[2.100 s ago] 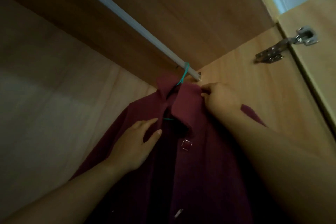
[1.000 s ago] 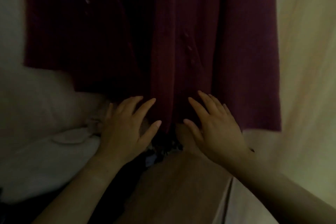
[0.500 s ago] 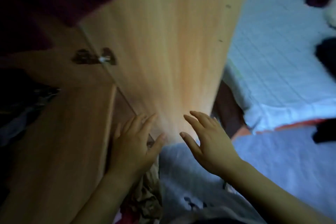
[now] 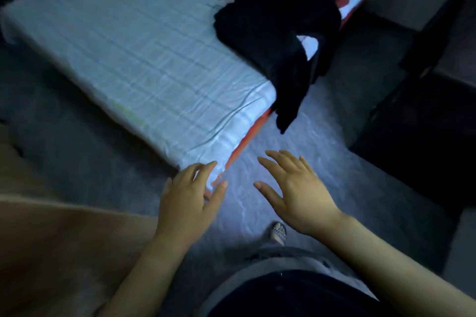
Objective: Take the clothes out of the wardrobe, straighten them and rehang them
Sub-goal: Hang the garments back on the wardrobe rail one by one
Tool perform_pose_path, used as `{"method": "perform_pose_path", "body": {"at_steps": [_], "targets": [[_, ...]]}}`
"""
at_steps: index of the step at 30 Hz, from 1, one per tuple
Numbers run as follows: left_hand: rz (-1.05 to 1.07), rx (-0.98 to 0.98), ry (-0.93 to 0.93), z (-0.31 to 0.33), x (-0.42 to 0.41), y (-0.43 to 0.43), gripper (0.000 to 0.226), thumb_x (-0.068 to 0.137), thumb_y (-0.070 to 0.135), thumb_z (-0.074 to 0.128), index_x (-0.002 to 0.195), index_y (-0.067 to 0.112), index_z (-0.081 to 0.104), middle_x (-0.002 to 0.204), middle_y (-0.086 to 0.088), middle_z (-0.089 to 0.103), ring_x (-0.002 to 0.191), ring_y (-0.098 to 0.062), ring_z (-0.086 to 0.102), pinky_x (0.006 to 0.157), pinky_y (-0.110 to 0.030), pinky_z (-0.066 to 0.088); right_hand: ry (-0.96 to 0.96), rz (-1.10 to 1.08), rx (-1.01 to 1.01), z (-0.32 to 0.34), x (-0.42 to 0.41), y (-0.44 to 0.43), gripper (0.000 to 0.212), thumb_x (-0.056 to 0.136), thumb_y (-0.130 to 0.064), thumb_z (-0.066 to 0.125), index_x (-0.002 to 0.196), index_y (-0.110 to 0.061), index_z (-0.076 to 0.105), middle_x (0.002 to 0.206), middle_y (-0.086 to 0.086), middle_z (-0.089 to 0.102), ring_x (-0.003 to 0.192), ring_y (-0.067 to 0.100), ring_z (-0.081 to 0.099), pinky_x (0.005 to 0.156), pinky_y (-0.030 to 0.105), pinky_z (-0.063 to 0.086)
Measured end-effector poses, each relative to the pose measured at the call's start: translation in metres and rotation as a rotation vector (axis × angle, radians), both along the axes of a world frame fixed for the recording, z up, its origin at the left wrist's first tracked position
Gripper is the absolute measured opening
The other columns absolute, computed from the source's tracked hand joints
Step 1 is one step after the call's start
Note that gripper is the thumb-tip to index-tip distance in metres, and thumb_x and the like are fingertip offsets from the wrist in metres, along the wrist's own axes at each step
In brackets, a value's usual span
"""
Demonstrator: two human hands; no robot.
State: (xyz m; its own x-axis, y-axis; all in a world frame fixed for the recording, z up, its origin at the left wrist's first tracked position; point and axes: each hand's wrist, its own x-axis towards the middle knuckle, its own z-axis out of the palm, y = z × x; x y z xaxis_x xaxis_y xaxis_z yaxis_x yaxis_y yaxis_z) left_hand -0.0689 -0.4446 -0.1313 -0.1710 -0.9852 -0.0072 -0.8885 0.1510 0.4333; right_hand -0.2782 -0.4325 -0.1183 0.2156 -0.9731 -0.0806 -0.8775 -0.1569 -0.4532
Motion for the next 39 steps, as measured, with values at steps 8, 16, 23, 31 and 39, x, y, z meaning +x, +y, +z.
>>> {"method": "perform_pose_path", "body": {"at_steps": [8, 16, 23, 31, 39], "targets": [[-0.218, 0.001, 0.086, 0.019, -0.171, -0.187, 0.057, 0.088, 0.058, 0.032, 0.124, 0.022, 0.057, 0.116, -0.001, 0.064, 0.107, -0.026, 0.059, 0.090, -0.049, 0.046, 0.002, -0.298, -0.002, 0.011, -0.139, -0.143, 0.067, 0.088, -0.059, 0.022, 0.135, -0.019, 0.047, 0.141, 0.003, 0.045, 0.132, 0.024, 0.038, 0.111, 0.047, 0.027], [-0.254, 0.032, 0.042, 0.013, -0.206, -0.360, 0.065, 0.086, 0.062, 0.024, 0.126, 0.022, 0.055, 0.122, 0.001, 0.062, 0.110, -0.021, 0.057, 0.091, -0.045, 0.046, -0.051, -0.313, 0.026, 0.001, -0.182, -0.311, 0.066, 0.089, -0.058, 0.027, 0.136, -0.015, 0.045, 0.140, 0.003, 0.045, 0.132, 0.023, 0.038, 0.109, 0.046, 0.030], [-0.468, 0.049, -0.046, 0.016, -0.290, -0.523, 0.070, 0.085, 0.066, 0.019, 0.136, 0.024, 0.044, 0.131, 0.001, 0.055, 0.119, -0.018, 0.051, 0.096, -0.048, 0.044, -0.054, -0.475, -0.004, 0.017, -0.254, -0.439, 0.073, 0.085, -0.063, 0.020, 0.137, -0.018, 0.043, 0.142, 0.000, 0.043, 0.133, 0.020, 0.035, 0.113, 0.044, 0.024], [-0.623, 0.103, -0.012, -0.006, -0.458, -0.640, 0.071, 0.082, 0.066, 0.020, 0.136, 0.026, 0.044, 0.134, 0.005, 0.052, 0.120, -0.016, 0.050, 0.097, -0.043, 0.043, -0.032, -0.613, 0.025, -0.003, -0.403, -0.538, 0.064, 0.088, -0.055, 0.029, 0.138, -0.018, 0.043, 0.142, 0.001, 0.043, 0.134, 0.021, 0.035, 0.111, 0.039, 0.023], [-0.468, 0.064, -0.028, 0.004, -0.587, -0.772, 0.071, 0.082, 0.065, 0.021, 0.136, 0.025, 0.044, 0.134, 0.000, 0.052, 0.122, -0.023, 0.049, 0.096, -0.050, 0.043, -0.062, -0.448, -0.011, 0.008, -0.547, -0.694, 0.051, 0.095, -0.043, 0.042, 0.138, -0.015, 0.042, 0.142, 0.004, 0.043, 0.133, 0.020, 0.034, 0.109, 0.026, 0.020]]}}
